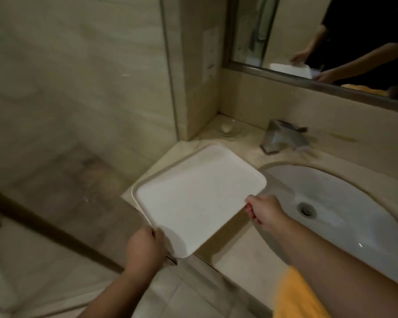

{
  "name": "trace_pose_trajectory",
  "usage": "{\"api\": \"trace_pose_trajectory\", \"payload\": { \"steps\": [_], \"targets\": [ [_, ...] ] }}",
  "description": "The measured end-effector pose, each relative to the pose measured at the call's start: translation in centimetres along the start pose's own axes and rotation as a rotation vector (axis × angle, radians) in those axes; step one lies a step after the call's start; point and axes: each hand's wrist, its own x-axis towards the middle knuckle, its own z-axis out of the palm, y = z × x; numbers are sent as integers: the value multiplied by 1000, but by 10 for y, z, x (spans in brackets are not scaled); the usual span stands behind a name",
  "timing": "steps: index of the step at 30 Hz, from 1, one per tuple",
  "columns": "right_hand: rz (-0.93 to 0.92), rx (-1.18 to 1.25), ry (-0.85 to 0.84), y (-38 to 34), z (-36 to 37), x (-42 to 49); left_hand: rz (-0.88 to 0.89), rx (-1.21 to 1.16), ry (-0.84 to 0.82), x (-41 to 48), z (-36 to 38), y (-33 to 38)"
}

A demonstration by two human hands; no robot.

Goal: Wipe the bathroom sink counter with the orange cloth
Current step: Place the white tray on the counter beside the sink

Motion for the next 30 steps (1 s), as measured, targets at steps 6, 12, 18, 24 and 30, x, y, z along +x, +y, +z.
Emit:
{"api": "trace_pose_trajectory", "payload": {
  "steps": [6,12,18,24,30],
  "targets": [
    [-72,-309,-29,-47,37,70,-124,-224,45,16,20,13],
    [-87,-463,-16,-52,44,97,-204,-259,-57,26,52,6],
    [-41,-481,-24,-38,46,101,-257,-227,-118,36,65,-7],
    [-61,-476,-2,-29,52,101,-240,-113,-123,40,60,-5],
    [-90,-571,21,-26,53,102,-227,-47,-183,46,57,-7]
  ]
}}
